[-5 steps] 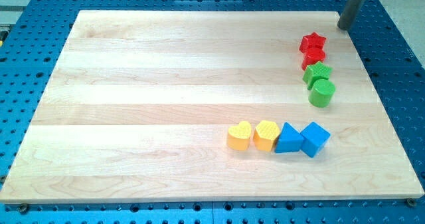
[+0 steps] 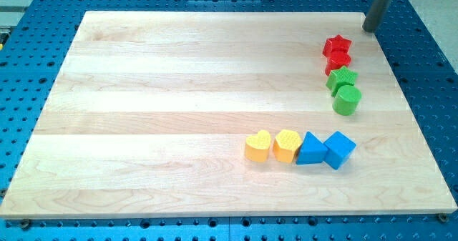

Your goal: Put the red blocks diagonal to each other

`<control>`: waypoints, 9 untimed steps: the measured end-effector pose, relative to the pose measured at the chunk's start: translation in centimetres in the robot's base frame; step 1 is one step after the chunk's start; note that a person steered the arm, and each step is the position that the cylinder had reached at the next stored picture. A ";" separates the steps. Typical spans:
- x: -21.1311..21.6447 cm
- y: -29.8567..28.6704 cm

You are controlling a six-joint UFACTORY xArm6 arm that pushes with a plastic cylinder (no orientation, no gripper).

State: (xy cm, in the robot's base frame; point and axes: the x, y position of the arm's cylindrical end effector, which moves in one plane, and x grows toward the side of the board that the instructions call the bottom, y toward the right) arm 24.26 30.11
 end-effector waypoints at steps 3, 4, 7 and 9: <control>4.9 -0.4; 5.6 -2.0; 6.8 -11.0; 10.3 -19.5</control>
State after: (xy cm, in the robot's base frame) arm 34.57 10.56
